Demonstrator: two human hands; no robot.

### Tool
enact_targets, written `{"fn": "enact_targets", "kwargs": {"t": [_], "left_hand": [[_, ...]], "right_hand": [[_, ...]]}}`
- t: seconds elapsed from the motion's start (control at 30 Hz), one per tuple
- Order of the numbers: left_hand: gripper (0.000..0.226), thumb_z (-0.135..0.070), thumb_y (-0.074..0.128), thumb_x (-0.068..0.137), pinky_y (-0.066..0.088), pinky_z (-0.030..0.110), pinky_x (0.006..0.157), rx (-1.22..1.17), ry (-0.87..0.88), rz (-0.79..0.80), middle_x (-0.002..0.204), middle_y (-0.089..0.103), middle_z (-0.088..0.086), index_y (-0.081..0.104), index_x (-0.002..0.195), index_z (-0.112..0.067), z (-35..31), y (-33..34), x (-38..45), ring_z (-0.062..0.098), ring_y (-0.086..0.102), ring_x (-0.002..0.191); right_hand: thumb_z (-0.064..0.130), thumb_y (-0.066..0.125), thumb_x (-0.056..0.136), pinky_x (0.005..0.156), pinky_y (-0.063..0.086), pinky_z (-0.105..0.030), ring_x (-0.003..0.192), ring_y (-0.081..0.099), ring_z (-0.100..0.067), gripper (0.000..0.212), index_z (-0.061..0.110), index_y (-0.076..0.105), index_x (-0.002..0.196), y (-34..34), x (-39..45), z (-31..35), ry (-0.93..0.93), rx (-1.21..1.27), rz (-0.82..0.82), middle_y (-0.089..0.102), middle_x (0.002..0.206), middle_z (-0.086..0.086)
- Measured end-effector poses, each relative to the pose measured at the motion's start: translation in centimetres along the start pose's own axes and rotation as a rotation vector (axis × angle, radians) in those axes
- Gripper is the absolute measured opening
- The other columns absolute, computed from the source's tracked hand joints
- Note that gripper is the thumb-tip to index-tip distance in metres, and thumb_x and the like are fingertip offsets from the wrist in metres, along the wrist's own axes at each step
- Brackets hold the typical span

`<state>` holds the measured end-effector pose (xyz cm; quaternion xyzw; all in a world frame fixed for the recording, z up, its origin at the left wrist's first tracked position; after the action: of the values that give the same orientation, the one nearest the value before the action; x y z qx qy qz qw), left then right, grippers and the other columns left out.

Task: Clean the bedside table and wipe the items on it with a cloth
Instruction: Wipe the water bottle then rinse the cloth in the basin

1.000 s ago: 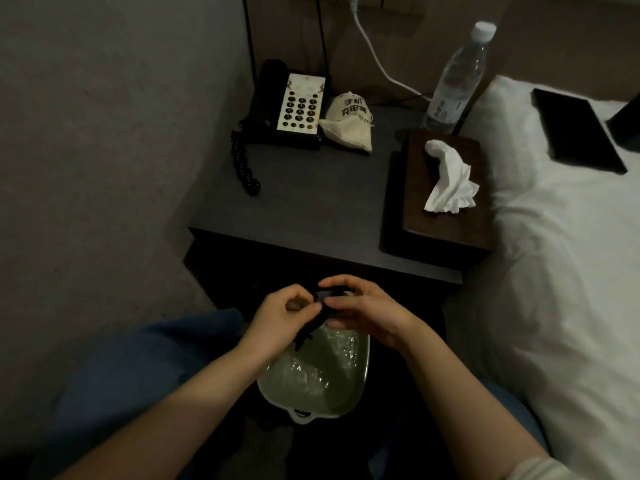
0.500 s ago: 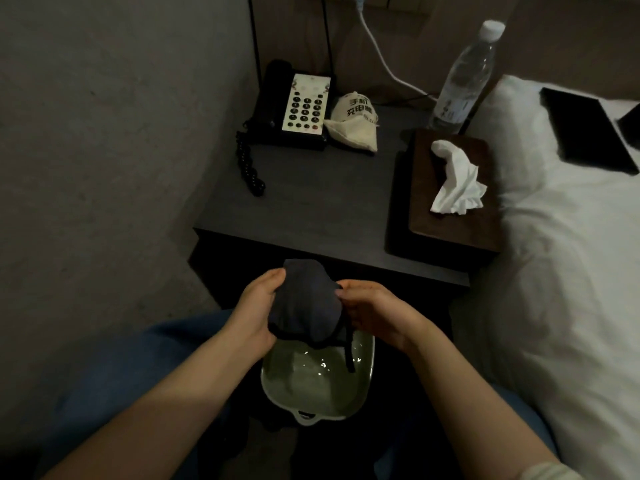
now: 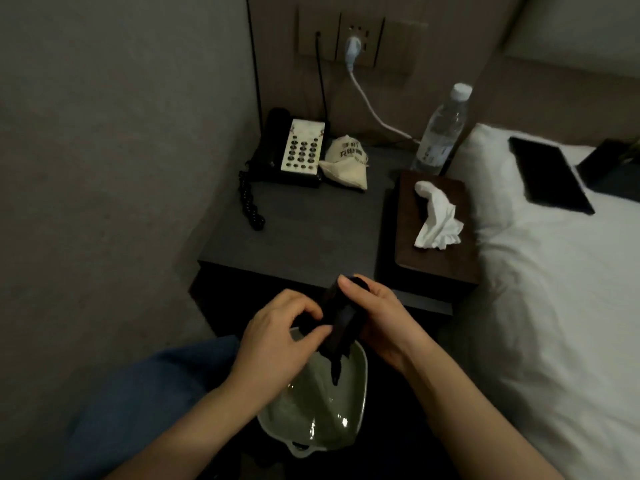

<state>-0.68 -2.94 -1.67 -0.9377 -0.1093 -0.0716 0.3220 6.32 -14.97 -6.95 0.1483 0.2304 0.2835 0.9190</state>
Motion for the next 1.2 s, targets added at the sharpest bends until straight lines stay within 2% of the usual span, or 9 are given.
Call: {"fn": "enact_targets", "kwargs": {"t": [0.17, 0.27, 0.4, 0.57, 0.7, 0.77, 0.87, 1.07, 1.2], "left_hand": [[0.013, -0.005, 0.07, 0.083, 0.047, 0.018, 0.075, -0.179, -0.047, -0.109, 0.078, 0.068, -0.01, 0.068, 0.079, -0.018, -2.4, -4.7, 1.9, -0.002, 0.061, 0.076], [0.015, -0.002, 0.057, 0.091, 0.042, 0.021, 0.071, -0.311, -0.025, -0.067, 0.074, 0.059, -0.007, 0.059, 0.082, -0.013, -5.6, -7.6, 4.1, -0.002, 0.053, 0.071], [0.014, -0.005, 0.052, 0.095, 0.044, 0.028, 0.08, -0.137, 0.185, 0.029, 0.081, 0.06, -0.008, 0.059, 0.088, -0.015, -11.9, -10.0, 5.4, 0.003, 0.057, 0.082], [0.015, -0.012, 0.061, 0.09, 0.043, 0.02, 0.079, -0.09, 0.315, 0.031, 0.085, 0.065, -0.014, 0.064, 0.087, -0.026, -17.3, -13.4, 5.8, -0.002, 0.059, 0.086], [0.019, -0.021, 0.07, 0.08, 0.041, 0.033, 0.078, 0.365, 0.257, -0.412, 0.097, 0.055, -0.007, 0.062, 0.096, -0.028, -18.4, -16.3, 3.9, 0.015, 0.053, 0.092], [0.01, -0.031, 0.066, 0.082, 0.046, 0.035, 0.075, 0.271, 0.249, -0.361, 0.09, 0.056, -0.011, 0.059, 0.089, -0.03, -18.7, -15.1, 2.5, 0.013, 0.056, 0.086], [0.03, -0.056, 0.058, 0.08, 0.049, 0.028, 0.069, -0.111, 0.045, -0.057, 0.078, 0.063, -0.01, 0.059, 0.083, -0.027, -17.4, -11.0, 1.3, 0.007, 0.06, 0.077], [0.041, -0.053, 0.058, 0.086, 0.051, 0.032, 0.068, -0.988, -0.621, 0.166, 0.095, 0.072, 0.01, 0.064, 0.099, -0.015, -13.8, -6.1, -1.1, 0.025, 0.068, 0.087], [0.035, -0.05, 0.049, 0.091, 0.038, 0.041, 0.093, -0.932, -0.762, 0.24, 0.104, 0.064, 0.007, 0.061, 0.101, -0.019, -11.7, -4.5, -2.1, 0.027, 0.058, 0.1]], "right_hand": [[0.035, 0.088, 0.063, 0.064, 0.053, -0.026, 0.073, 0.066, -0.018, 0.042, 0.014, 0.061, 0.088, 1.3, -2.7, 6.3, -0.134, -0.16, -0.011, 0.065, 0.081, -0.008], [0.018, 0.081, 0.075, 0.053, 0.044, -0.021, 0.057, 0.052, -0.016, 0.027, 0.019, 0.057, 0.087, 2.4, -4.6, 9.5, -0.172, -0.493, 0.007, 0.056, 0.066, -0.006], [0.009, 0.07, 0.087, 0.057, 0.039, -0.016, 0.058, 0.049, -0.002, 0.017, 0.018, 0.061, 0.076, 4.9, -7.3, 12.8, -0.23, -0.758, 0.115, 0.056, 0.061, 0.01], [0.006, 0.066, 0.087, 0.069, 0.039, -0.022, 0.075, 0.052, -0.011, 0.015, 0.017, 0.062, 0.078, 8.5, -11.3, 16.3, -0.176, -0.674, 0.207, 0.059, 0.074, 0.0], [0.011, 0.066, 0.082, 0.057, 0.043, -0.019, 0.064, 0.056, -0.011, 0.008, 0.015, 0.062, 0.077, 9.7, -12.9, 17.3, -0.154, -0.266, 0.084, 0.058, 0.073, -0.003], [0.011, 0.062, 0.085, 0.056, 0.045, -0.02, 0.064, 0.057, -0.012, 0.008, 0.016, 0.062, 0.078, 9.7, -13.2, 17.1, -0.155, -0.146, -0.01, 0.058, 0.075, -0.005], [0.013, 0.061, 0.087, 0.061, 0.047, -0.024, 0.073, 0.06, -0.013, 0.006, 0.018, 0.062, 0.084, 10.6, -13.9, 16.4, -0.129, -0.13, -0.005, 0.062, 0.082, -0.004], [0.016, 0.057, 0.083, 0.067, 0.045, -0.029, 0.069, 0.06, -0.014, 0.015, 0.022, 0.061, 0.07, 10.5, -15.9, 17.2, -0.22, 0.027, -0.075, 0.06, 0.074, -0.002], [0.019, 0.052, 0.09, 0.067, 0.044, -0.031, 0.074, 0.058, -0.018, 0.005, 0.016, 0.056, 0.087, 9.8, -17.4, 19.7, -0.296, 0.084, -0.147, 0.059, 0.084, -0.008]]}}
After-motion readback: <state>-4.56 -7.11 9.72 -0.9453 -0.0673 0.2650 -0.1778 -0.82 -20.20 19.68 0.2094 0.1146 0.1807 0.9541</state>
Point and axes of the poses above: each hand's wrist, its own x-axis towards the middle knuckle, its own y-axis out of the palm, z = x × y, the point moved 8 cm from there along x, towards the middle knuckle
